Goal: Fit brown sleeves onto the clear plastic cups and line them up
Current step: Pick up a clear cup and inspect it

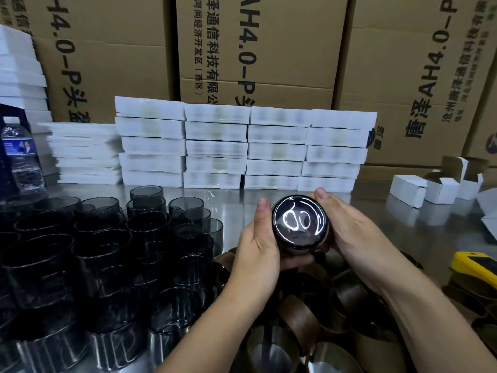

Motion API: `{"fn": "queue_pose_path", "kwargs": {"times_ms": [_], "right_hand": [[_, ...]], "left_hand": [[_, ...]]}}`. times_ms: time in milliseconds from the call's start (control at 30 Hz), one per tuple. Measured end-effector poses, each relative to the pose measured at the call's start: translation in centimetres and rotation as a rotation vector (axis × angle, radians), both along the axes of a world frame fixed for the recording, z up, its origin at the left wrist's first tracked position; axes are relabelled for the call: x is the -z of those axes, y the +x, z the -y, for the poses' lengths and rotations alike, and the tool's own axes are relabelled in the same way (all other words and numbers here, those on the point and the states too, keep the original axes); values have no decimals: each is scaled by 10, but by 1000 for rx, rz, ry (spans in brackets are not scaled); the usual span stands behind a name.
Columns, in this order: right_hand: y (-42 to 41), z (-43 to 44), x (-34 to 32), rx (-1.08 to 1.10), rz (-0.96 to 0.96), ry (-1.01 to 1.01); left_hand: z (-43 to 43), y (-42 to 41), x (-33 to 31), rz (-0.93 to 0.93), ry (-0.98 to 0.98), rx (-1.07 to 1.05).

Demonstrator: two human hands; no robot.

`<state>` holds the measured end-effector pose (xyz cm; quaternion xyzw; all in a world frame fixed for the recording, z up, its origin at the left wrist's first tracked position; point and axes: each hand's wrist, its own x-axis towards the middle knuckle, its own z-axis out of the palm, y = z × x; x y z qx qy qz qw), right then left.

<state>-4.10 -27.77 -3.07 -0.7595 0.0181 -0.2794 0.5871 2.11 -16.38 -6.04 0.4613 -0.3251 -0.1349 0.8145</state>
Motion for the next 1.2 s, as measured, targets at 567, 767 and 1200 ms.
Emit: {"fn": "queue_pose_path", "kwargs": {"times_ms": [567,767,1200], "right_hand": [[35,59,-82,320,-167,-237],[81,139,-28,495,-594,-390],[102,147,6,423,-754,-544]], "left_hand": [[-3,8,4,251,281,-395],[-6,4,2,315,340,-358],[-3,0,5,413,478,-349]]}}
